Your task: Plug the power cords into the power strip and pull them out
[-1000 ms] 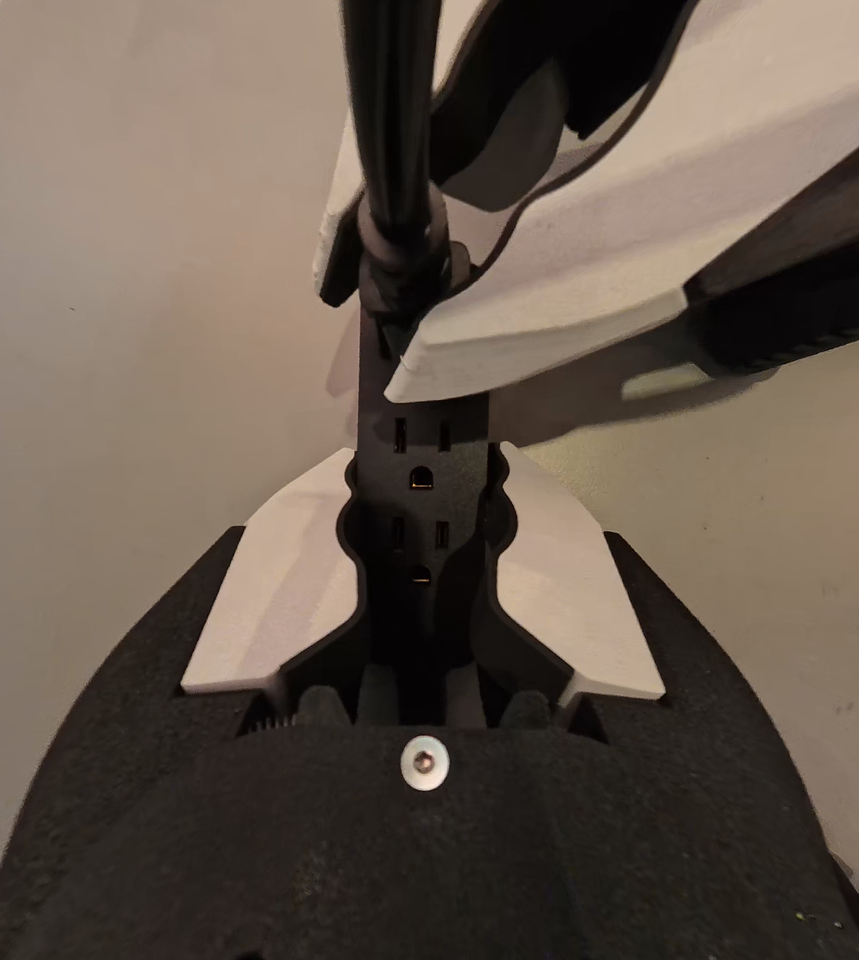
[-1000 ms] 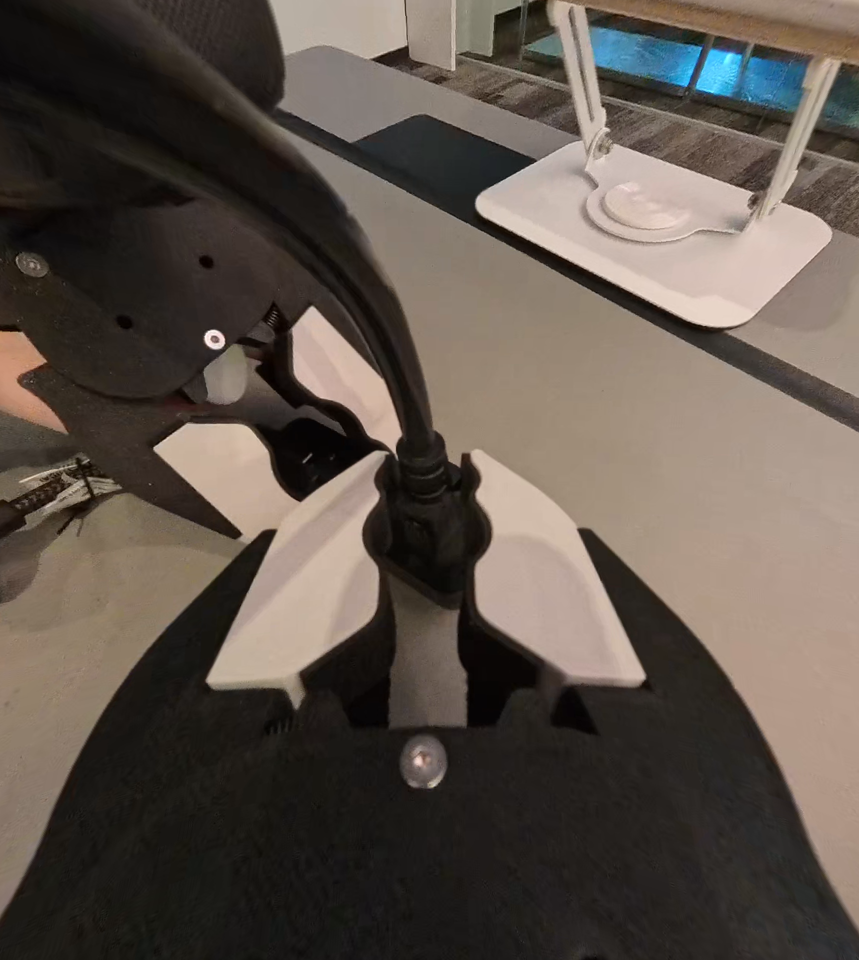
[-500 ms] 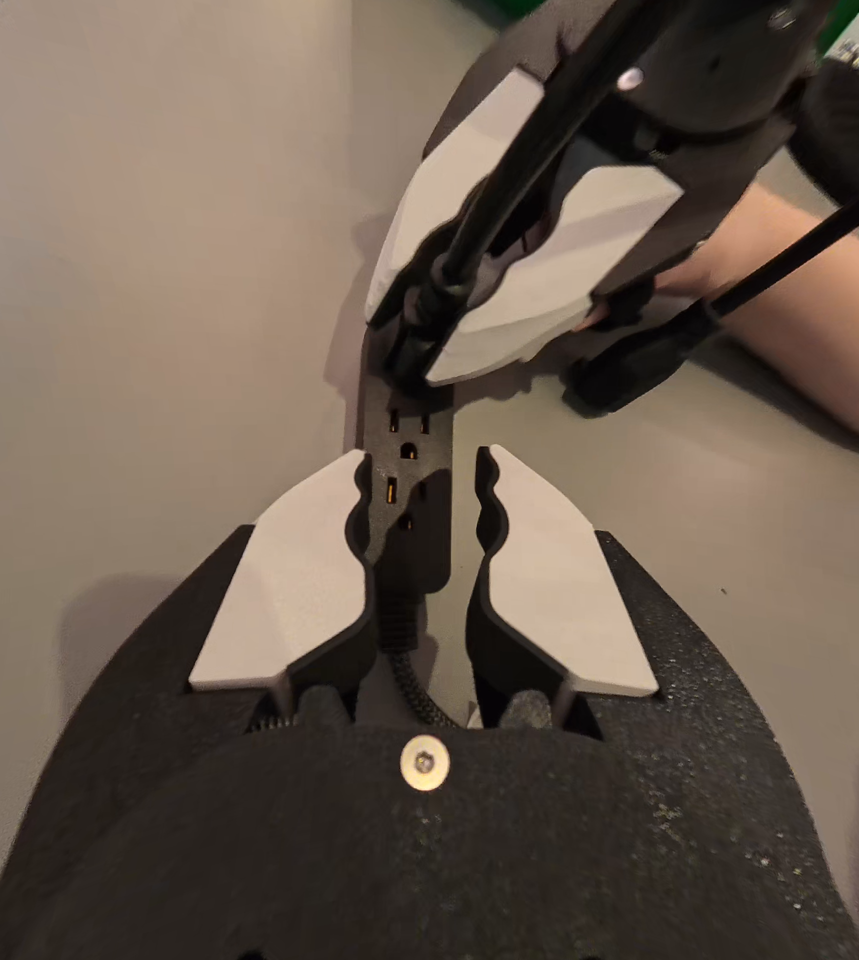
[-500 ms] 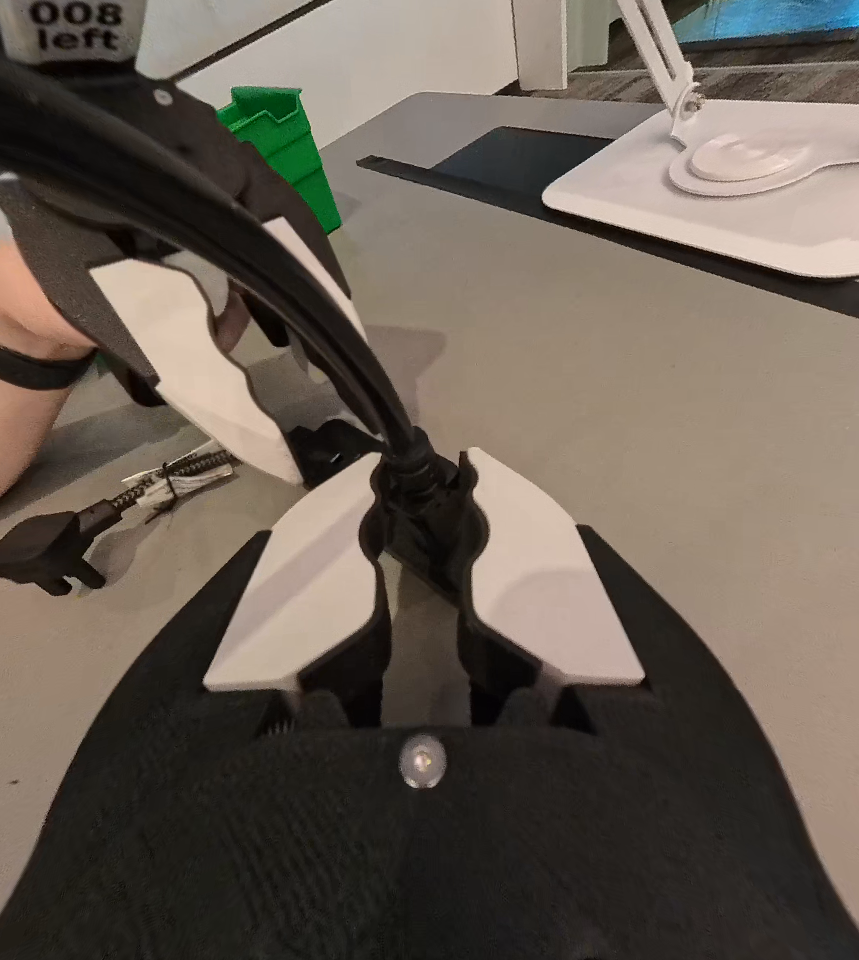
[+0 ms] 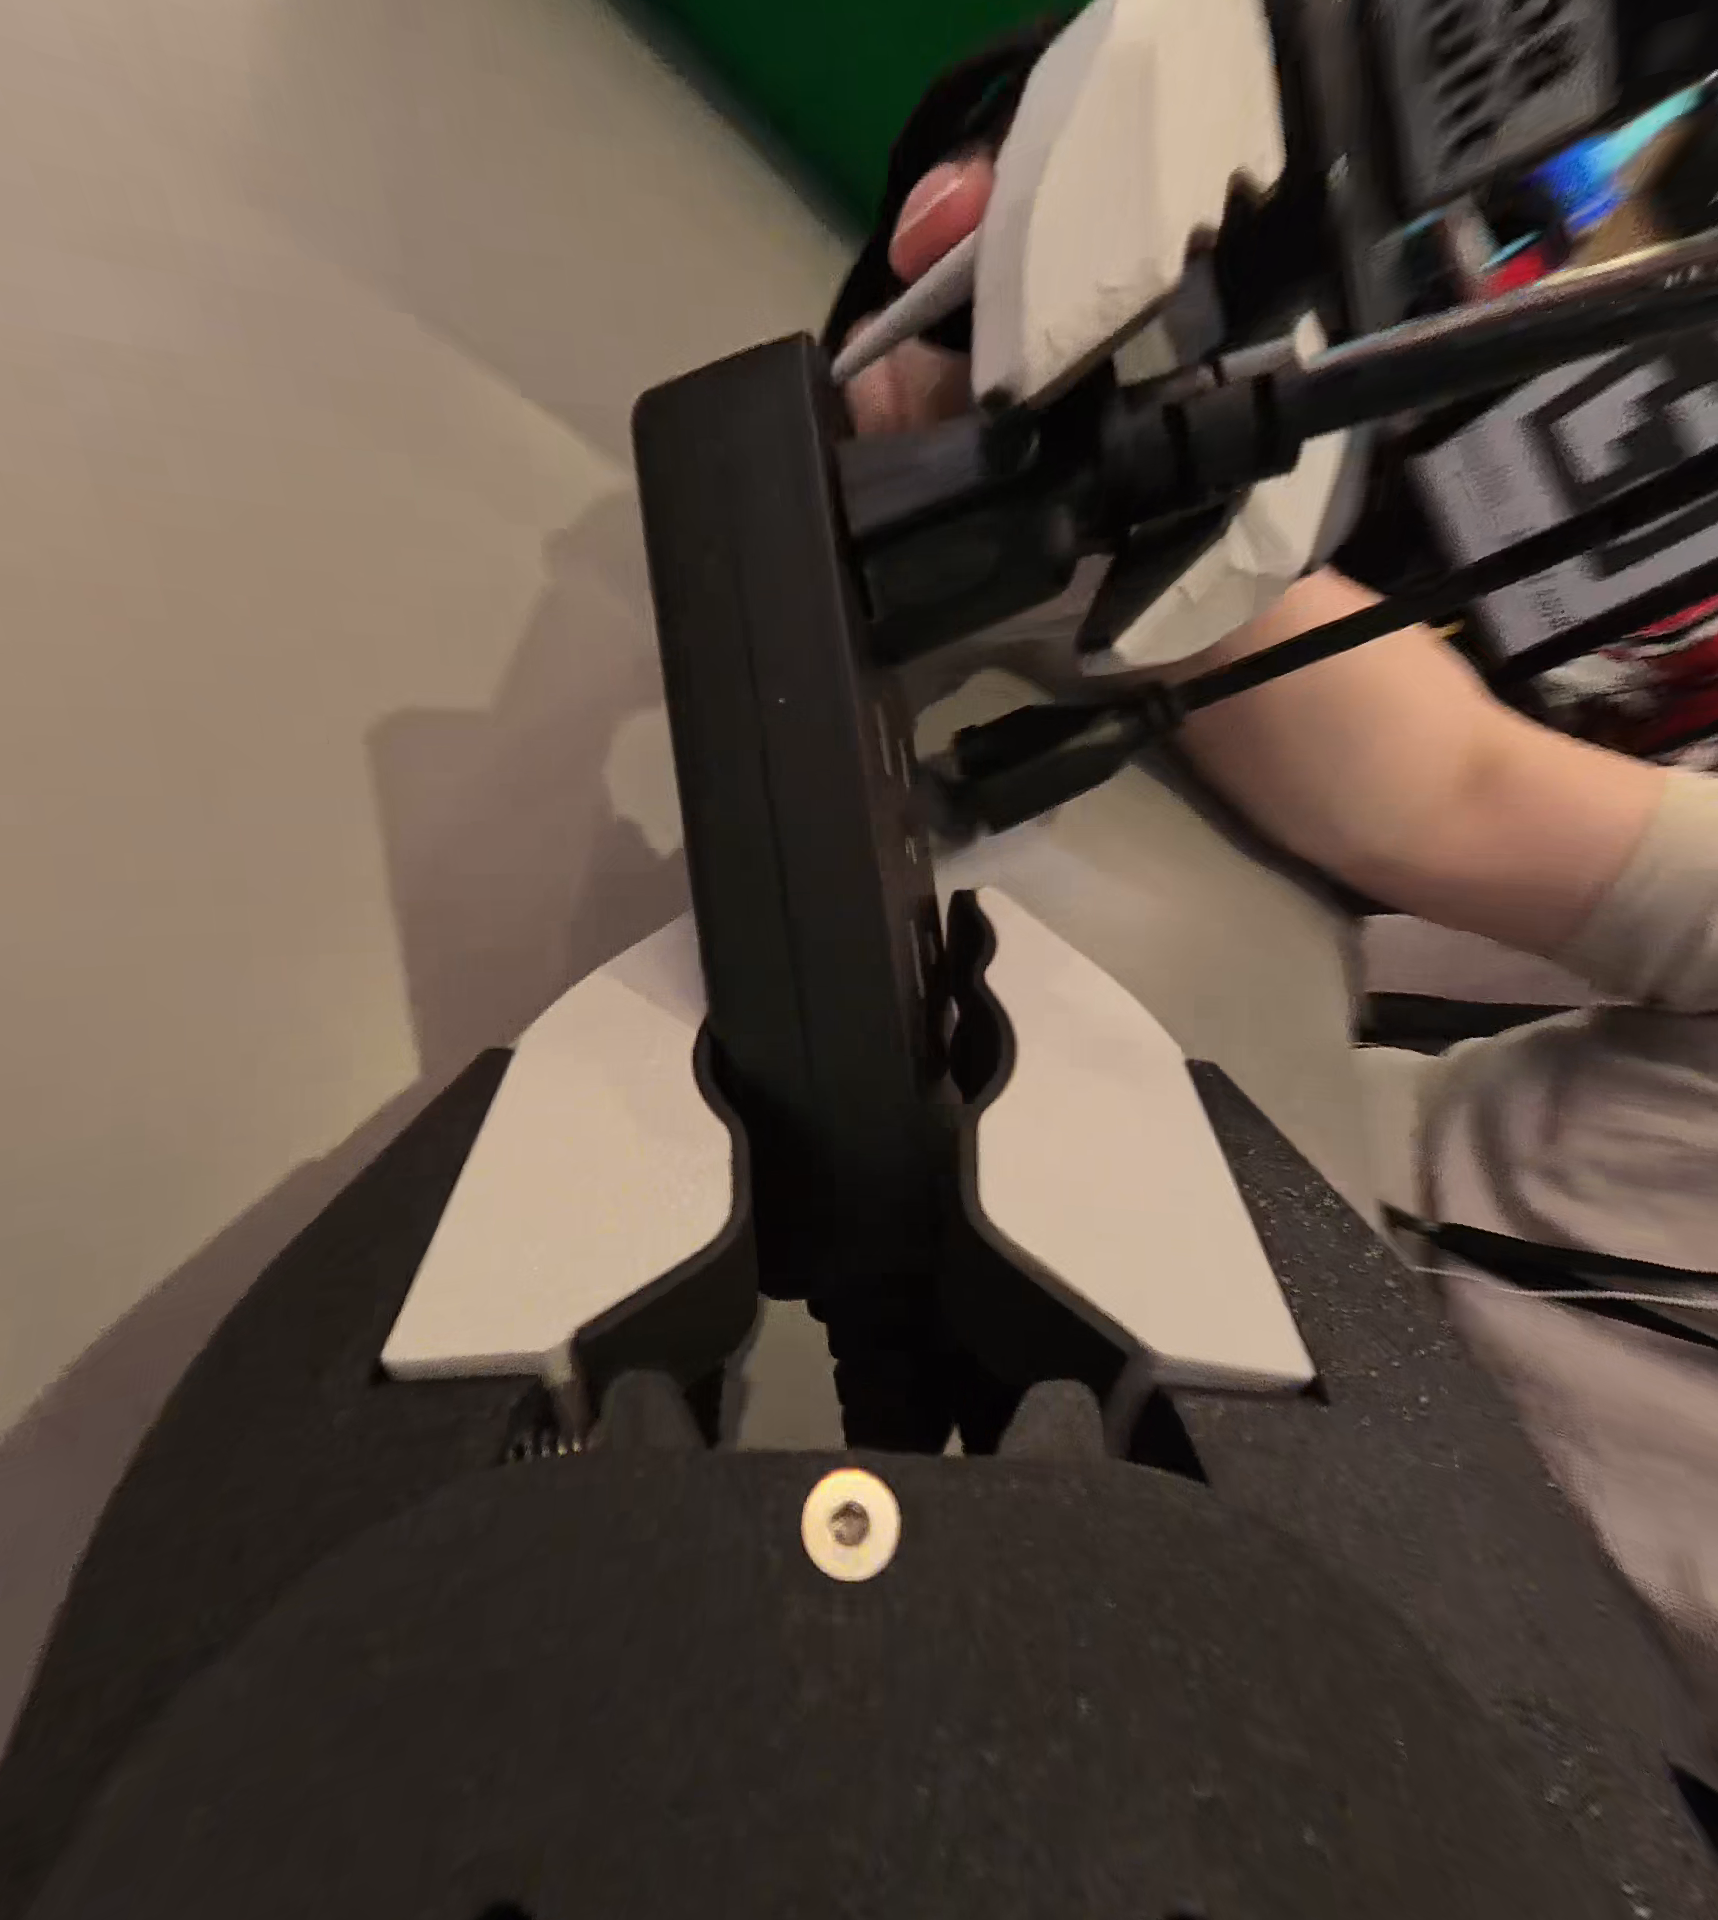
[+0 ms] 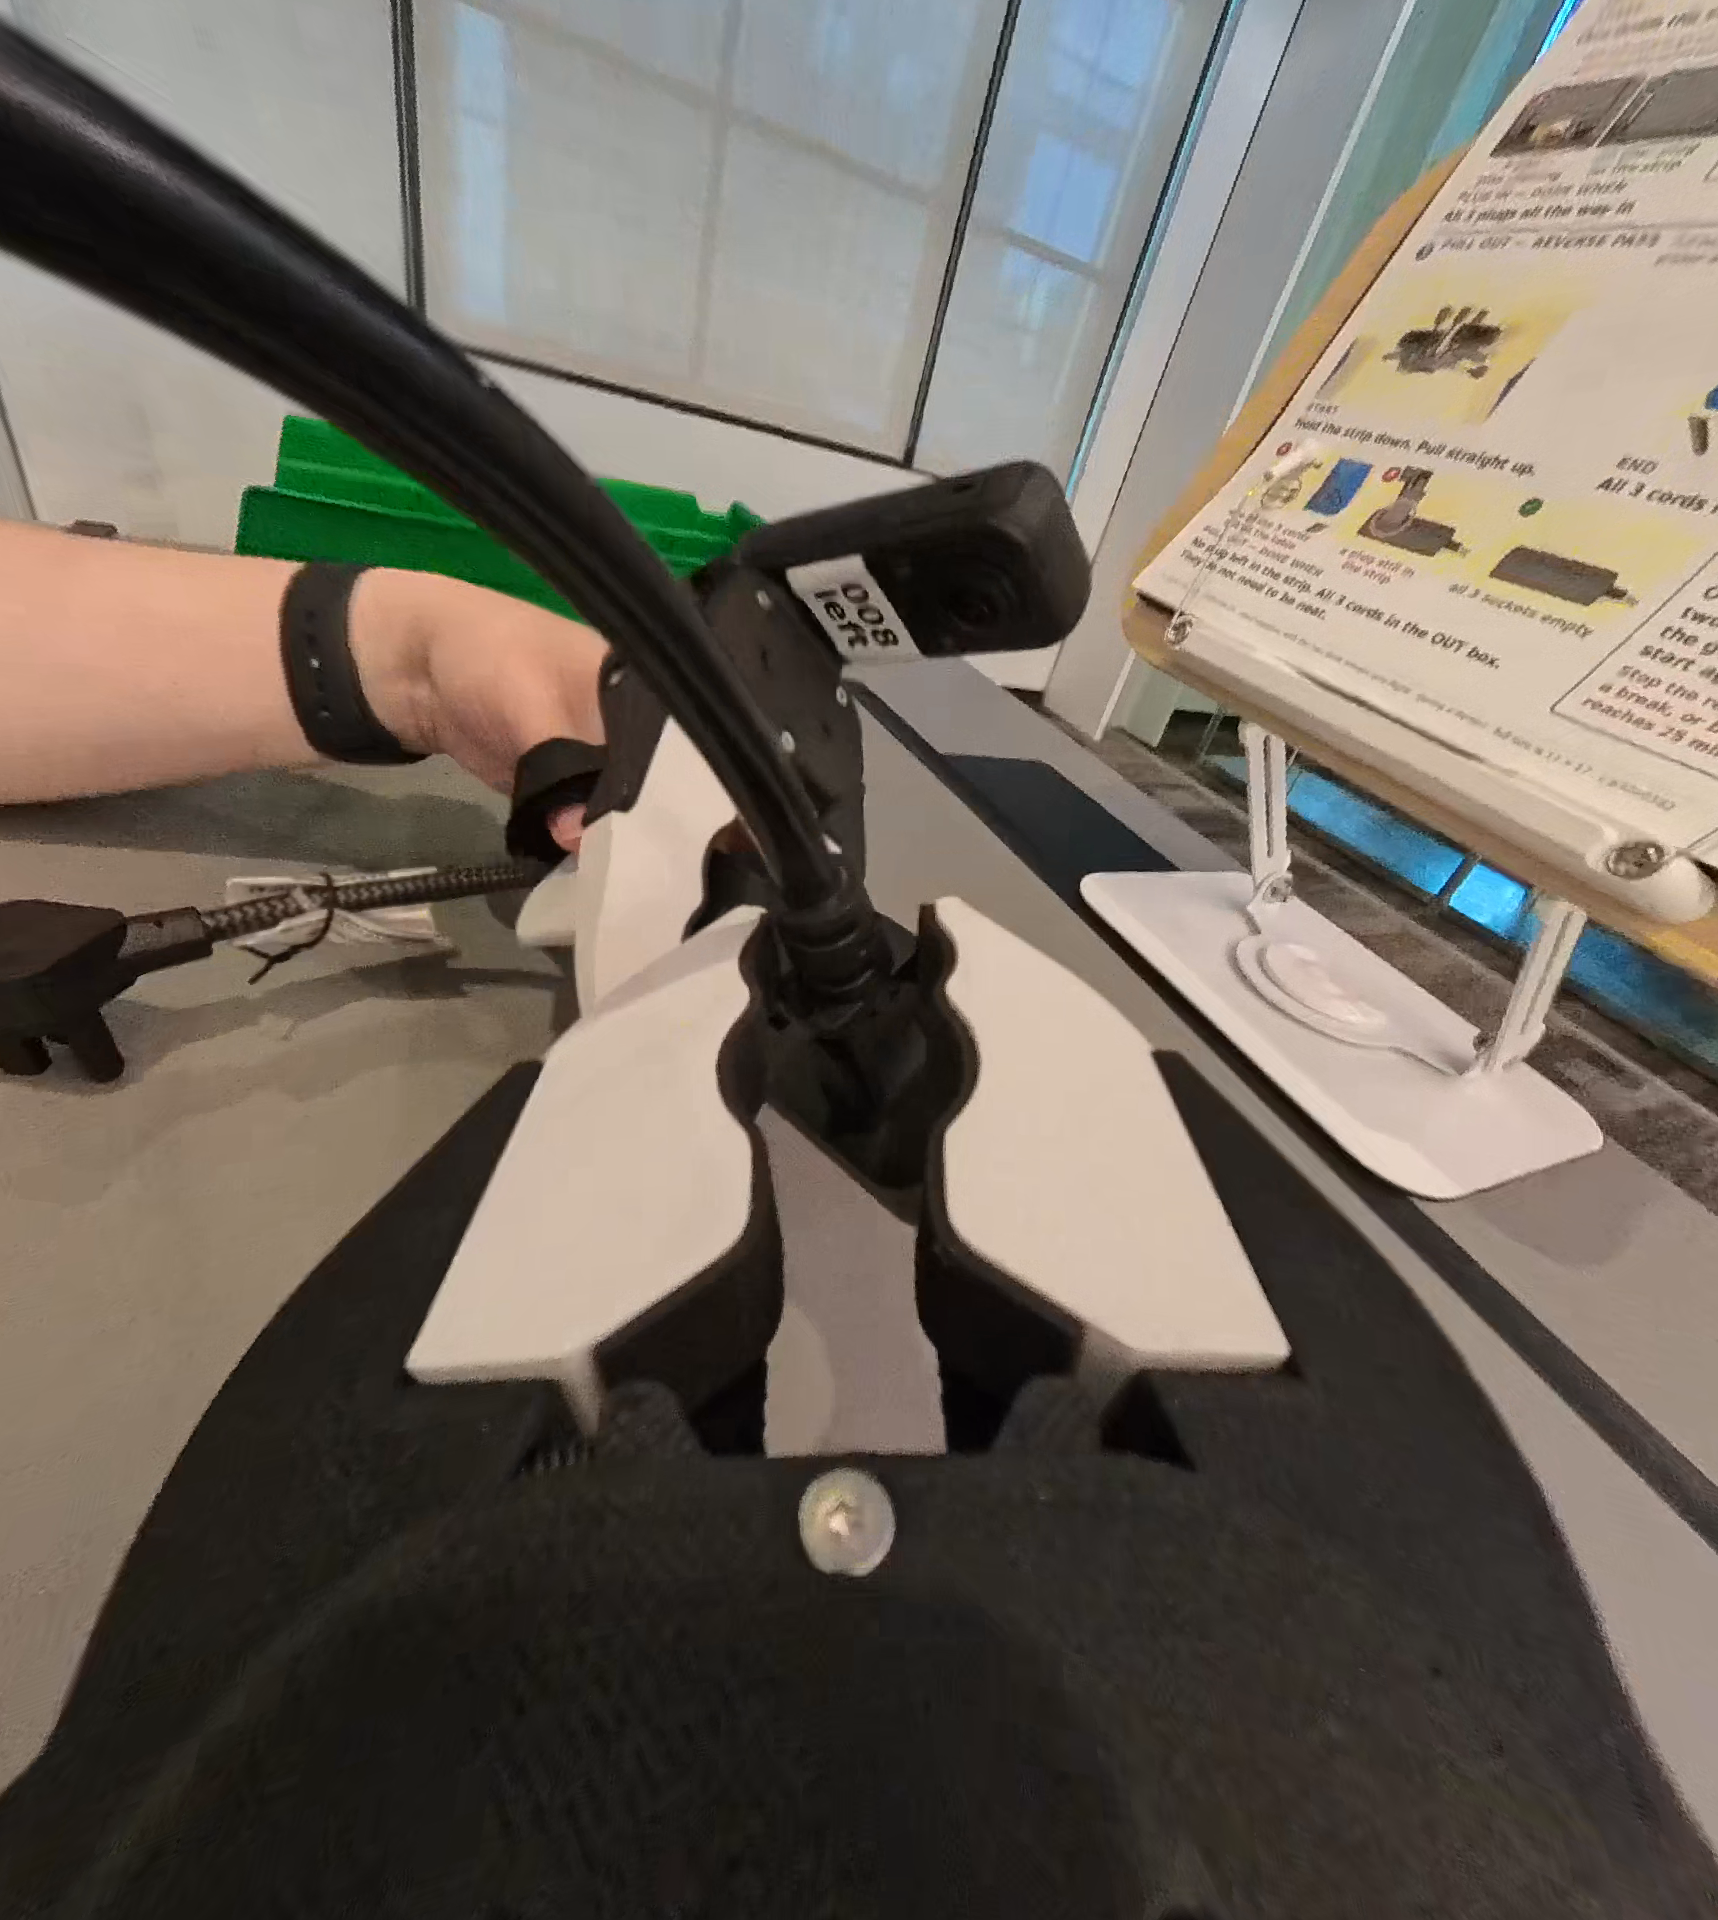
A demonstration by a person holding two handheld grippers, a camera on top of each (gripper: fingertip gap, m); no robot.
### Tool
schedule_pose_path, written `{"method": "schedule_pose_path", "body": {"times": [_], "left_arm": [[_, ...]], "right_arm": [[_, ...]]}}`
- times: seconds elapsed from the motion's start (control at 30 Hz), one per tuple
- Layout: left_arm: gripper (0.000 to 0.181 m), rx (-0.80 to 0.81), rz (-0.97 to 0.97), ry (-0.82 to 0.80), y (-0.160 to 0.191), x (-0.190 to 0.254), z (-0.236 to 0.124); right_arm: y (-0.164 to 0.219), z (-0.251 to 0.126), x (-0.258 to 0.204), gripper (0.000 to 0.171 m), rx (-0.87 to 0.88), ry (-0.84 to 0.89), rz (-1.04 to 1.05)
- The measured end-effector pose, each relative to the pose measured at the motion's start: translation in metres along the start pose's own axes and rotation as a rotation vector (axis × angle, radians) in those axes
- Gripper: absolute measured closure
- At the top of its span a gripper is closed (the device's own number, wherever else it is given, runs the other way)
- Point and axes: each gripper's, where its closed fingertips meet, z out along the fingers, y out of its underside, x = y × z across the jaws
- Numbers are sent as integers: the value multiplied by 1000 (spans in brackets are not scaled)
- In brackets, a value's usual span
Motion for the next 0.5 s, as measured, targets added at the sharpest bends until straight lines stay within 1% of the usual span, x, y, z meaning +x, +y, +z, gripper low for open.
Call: {"method": "schedule_pose_path", "body": {"times": [0.07, 0.13, 0.17, 0.23, 0.27, 0.3, 0.37, 0.4, 0.43, 0.47, 0.5], "left_arm": [[144, 3, 17, -107, -4, -7, -6], [144, 24, 38, -235, -13, -13, -21], [144, 45, 65, -306, -19, -15, -32], [144, 76, 129, -457, -31, -15, -53], [144, 92, 167, -523, -38, -12, -62], [144, 103, 209, -589, -44, -7, -71], [145, 123, 301, -722, -56, 4, -87], [145, 137, 343, -788, -62, 10, -94], [145, 150, 379, -853, -67, 16, -100], [146, 158, 423, -911, -72, 23, -105], [146, 166, 468, -962, -76, 30, -109]], "right_arm": [[9, 0, 7, 141, -71, -1, 49], [9, -9, 27, 126, -101, 56, 141], [8, -18, 41, 124, -127, 116, 184], [5, -43, 74, 124, -189, 295, 243], [-8, -54, 81, 125, -166, 332, 274], [-29, -62, 82, 127, -114, 331, 307], [-81, -68, 68, 127, -1, 253, 325], [-103, -67, 57, 125, 17, 221, 318], [-120, -63, 42, 119, 1, 184, 304], [-130, -57, 26, 113, -44, 152, 277], [-134, -50, 14, 110, -99, 149, 235]]}}
